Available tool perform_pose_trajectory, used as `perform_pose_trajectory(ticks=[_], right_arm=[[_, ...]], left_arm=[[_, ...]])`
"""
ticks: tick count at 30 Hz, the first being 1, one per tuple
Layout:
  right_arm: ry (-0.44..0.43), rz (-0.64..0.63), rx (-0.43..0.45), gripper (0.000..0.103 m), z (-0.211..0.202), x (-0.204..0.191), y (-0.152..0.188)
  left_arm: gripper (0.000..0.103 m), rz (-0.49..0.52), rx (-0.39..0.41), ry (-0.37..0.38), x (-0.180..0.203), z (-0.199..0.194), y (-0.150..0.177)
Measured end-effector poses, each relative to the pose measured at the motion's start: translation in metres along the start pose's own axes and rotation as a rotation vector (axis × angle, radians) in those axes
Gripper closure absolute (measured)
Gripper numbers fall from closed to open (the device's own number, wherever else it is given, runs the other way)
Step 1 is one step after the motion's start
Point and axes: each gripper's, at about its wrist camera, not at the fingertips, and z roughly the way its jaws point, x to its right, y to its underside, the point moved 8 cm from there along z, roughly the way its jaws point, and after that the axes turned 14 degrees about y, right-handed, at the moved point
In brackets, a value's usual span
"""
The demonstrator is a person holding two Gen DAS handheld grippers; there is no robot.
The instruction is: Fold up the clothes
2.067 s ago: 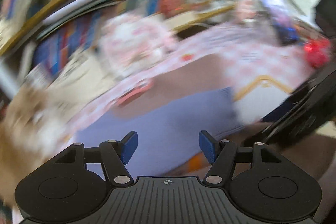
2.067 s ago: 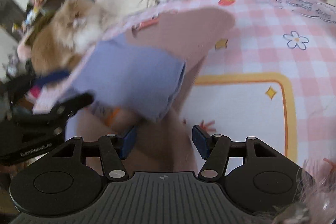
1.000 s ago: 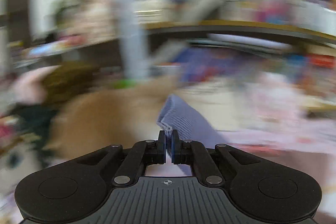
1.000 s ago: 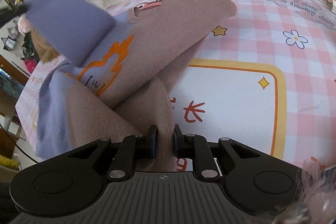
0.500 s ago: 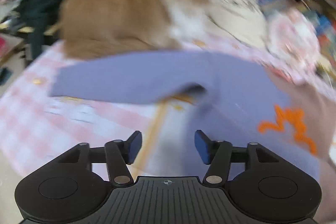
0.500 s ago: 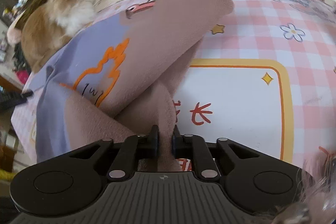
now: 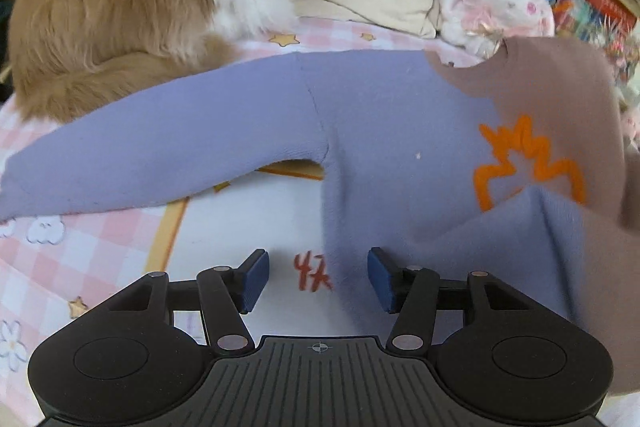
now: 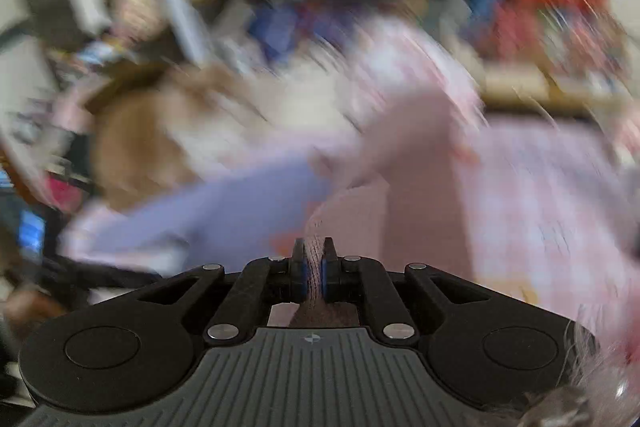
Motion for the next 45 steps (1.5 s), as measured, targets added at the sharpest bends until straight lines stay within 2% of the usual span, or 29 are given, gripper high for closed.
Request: perform_pose_trajectory(ticks=[2,4,5,7,8,9,10,11,12,15,17,18,19,20,21,23,25,28,35,37,38,39,40,42,43,45], right_arm=[[0.125,0.052,-0.056,0.097,0.02,0.03,0.013],[0.204,0.097,-0.084,0.097,0.031,0.058,0.021],[0.228,0.113,-0.098,0.096,0.035,0.068,0.027],[0.221,0.162,-0.146,0.096,0.041,0.08,0.039],[0.206,0.173,-0.166,0.096,0.043,0.078,0.044],[0.184,0.166,-0.179,0.096,0.042,0.07,0.048],[0.161,0.159,-0.193,0.096,0.042,0.063,0.053],[0.136,0.143,-0.202,0.096,0.041,0.054,0.056],[0.105,0.113,-0.203,0.096,0.04,0.044,0.057],[-0.007,0.001,-0.197,0.096,0.032,0.012,0.059],[-0.092,-0.041,-0.205,0.095,0.029,-0.004,0.058],[-0.115,-0.046,-0.208,0.093,0.027,-0.006,0.058],[-0.138,-0.052,-0.211,0.085,0.025,-0.009,0.058],[-0.136,-0.044,-0.205,0.077,0.024,-0.008,0.057],[-0.11,-0.016,-0.19,0.063,0.024,0.0,0.054],[-0.048,0.082,-0.172,0.062,0.027,0.023,0.048],[0.024,0.138,-0.193,0.062,0.036,0.04,0.045],[0.081,0.075,-0.201,0.065,0.052,0.041,0.048],[0.034,-0.237,-0.178,0.069,0.072,-0.007,0.062],[0.016,-0.289,-0.162,0.07,0.074,-0.013,0.062],[0.001,-0.306,-0.156,0.075,0.075,-0.014,0.063],[-0.014,-0.323,-0.151,0.087,0.075,-0.015,0.063],[-0.029,-0.339,-0.145,0.093,0.076,-0.017,0.063],[-0.033,-0.36,-0.135,0.095,0.077,-0.014,0.06],[-0.002,-0.366,-0.111,0.096,0.077,-0.008,0.055],[0.138,-0.391,-0.007,0.096,0.077,0.014,0.037]], left_arm=[[0.05,0.006,-0.007,-0.005,0.003,0.001,0.001],[0.05,0.024,-0.016,-0.012,0.007,0.004,0.001],[0.05,0.029,-0.019,-0.012,0.008,0.005,0.001],[0.052,0.027,-0.024,0.001,0.012,0.005,0.002],[0.059,0.026,-0.024,0.011,0.014,0.005,0.002],[0.078,0.026,-0.024,0.02,0.017,0.005,0.002],[0.091,0.026,-0.026,0.027,0.017,0.006,0.002],[0.098,0.025,-0.028,0.034,0.018,0.007,0.002],[0.099,0.016,-0.023,0.036,0.016,0.005,0.0],[0.1,0.022,0.027,-0.03,0.001,-0.008,-0.009],[0.1,0.091,0.03,-0.119,-0.011,-0.019,-0.015],[0.099,0.127,0.03,-0.164,-0.016,-0.025,-0.019],[0.099,0.192,-0.001,-0.208,-0.018,-0.024,-0.018],[0.093,0.241,-0.049,-0.238,-0.02,-0.022,-0.015],[0.091,0.266,-0.103,-0.268,-0.024,-0.018,-0.011],[0.09,0.283,-0.137,-0.294,-0.025,-0.015,-0.004],[0.084,0.259,-0.1,-0.302,-0.022,-0.02,-0.001],[0.075,0.207,-0.047,-0.28,-0.016,-0.024,0.004],[0.074,0.261,-0.062,-0.323,-0.002,-0.018,0.011],[0.075,0.273,-0.066,-0.336,0.001,-0.017,0.013],[0.075,0.279,-0.068,-0.343,0.003,-0.016,0.014],[0.075,0.285,-0.07,-0.349,0.004,-0.015,0.014],[0.075,0.287,-0.07,-0.357,0.005,-0.015,0.015],[0.074,0.283,-0.072,-0.366,0.005,-0.014,0.014],[0.074,0.28,-0.073,-0.372,0.005,-0.014,0.014],[0.069,0.269,-0.075,-0.383,0.006,-0.015,0.015]])
